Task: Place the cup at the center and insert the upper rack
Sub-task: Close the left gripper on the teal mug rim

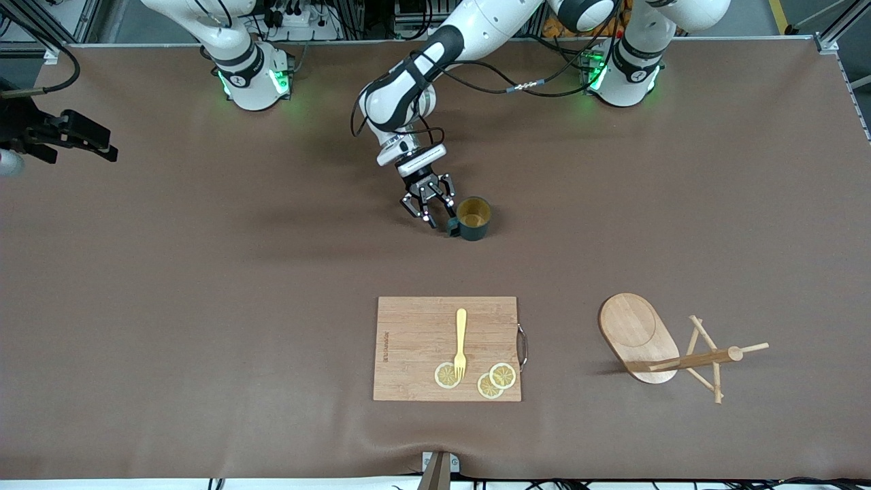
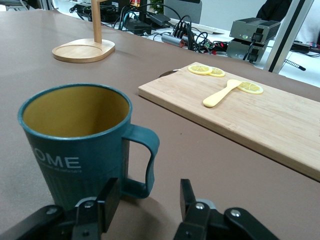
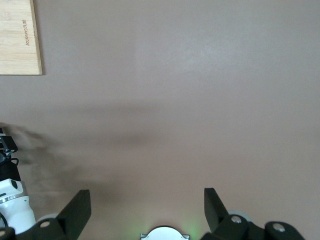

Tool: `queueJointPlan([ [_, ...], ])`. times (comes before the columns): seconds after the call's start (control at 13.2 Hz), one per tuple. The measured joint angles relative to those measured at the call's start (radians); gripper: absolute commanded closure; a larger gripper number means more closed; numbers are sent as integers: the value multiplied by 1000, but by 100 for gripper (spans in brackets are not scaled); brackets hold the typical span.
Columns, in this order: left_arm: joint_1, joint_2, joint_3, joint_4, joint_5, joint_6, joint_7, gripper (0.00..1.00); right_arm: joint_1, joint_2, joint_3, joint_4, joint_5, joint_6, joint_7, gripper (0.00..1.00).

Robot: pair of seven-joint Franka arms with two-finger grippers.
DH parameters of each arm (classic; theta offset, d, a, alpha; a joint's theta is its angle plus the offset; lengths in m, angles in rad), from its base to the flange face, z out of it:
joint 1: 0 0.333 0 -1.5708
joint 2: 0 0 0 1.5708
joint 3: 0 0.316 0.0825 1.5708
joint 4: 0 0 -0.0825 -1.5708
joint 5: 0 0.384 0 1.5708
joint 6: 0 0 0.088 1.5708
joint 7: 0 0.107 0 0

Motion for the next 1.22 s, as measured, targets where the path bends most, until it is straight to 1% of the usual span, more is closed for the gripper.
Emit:
queueJointPlan([
  [0.3, 0, 2, 1, 0, 8, 0, 0, 51, 0, 0, 0, 0, 0, -1, 0, 0],
  [0.46, 0, 6, 2, 1, 33, 0, 0, 54, 11, 1, 2, -3, 0, -7, 0, 0],
  [0.84, 0, 18, 6, 3, 42, 0, 0, 54, 35, 4, 1, -3, 0, -11, 5, 0],
  [1.22, 1, 34, 33, 10, 43, 0, 0, 56, 31, 4, -10, -3, 0, -14, 6, 0],
])
